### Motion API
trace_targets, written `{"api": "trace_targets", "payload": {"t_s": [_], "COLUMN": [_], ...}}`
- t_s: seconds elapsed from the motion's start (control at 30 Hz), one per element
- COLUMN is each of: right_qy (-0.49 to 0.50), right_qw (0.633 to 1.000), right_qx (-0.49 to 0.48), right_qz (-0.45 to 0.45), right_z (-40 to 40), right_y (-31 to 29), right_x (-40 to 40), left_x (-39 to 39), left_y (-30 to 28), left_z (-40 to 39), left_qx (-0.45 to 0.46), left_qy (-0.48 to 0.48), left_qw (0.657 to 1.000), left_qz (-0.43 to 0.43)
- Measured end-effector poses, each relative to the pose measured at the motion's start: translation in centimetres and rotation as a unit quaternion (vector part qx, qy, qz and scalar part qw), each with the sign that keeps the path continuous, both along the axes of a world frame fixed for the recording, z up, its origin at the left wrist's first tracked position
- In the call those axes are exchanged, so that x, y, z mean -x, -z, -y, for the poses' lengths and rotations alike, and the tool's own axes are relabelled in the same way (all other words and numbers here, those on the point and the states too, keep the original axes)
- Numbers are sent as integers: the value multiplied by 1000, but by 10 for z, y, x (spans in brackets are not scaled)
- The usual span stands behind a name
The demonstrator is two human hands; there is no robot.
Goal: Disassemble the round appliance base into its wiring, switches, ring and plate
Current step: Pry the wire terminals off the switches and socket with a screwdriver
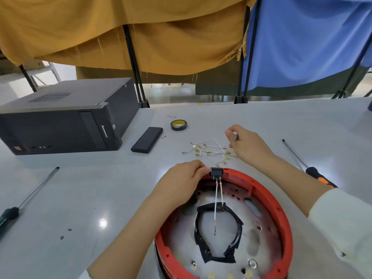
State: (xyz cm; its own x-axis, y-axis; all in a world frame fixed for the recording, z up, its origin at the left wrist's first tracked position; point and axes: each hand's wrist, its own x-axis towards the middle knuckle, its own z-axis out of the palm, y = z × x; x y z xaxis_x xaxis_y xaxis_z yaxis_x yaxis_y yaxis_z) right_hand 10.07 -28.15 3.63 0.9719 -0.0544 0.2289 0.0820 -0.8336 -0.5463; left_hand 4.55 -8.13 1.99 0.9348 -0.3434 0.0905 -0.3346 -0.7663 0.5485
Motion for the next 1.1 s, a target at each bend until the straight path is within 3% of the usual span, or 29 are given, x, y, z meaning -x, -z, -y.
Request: {"api": "trace_targets", "payload": {"t_s": [0.17,0.23,0.43,0.53,0.7,1.1], "right_qy": [-74,-76,-33,-23,-27,-84], "right_qw": [965,957,965,972,987,982], "right_qx": [-250,-279,-247,-197,-110,-46], "right_qz": [28,13,84,127,112,164], "right_z": [-26,-34,-34,-34,-36,-41], "right_y": [-15,-10,9,13,16,16], "right_x": [42,54,62,61,58,63], "left_x": [-3,-7,0,-2,-3,-5], "left_y": [-3,-8,3,4,4,3], "left_z": [3,9,14,12,11,9], "left_qx": [-41,-86,-110,-96,-86,-82], "left_qy": [-11,-15,-17,-14,-9,-10], "left_qw": [999,996,992,994,995,996], "left_qz": [-6,-31,64,56,53,37]}}
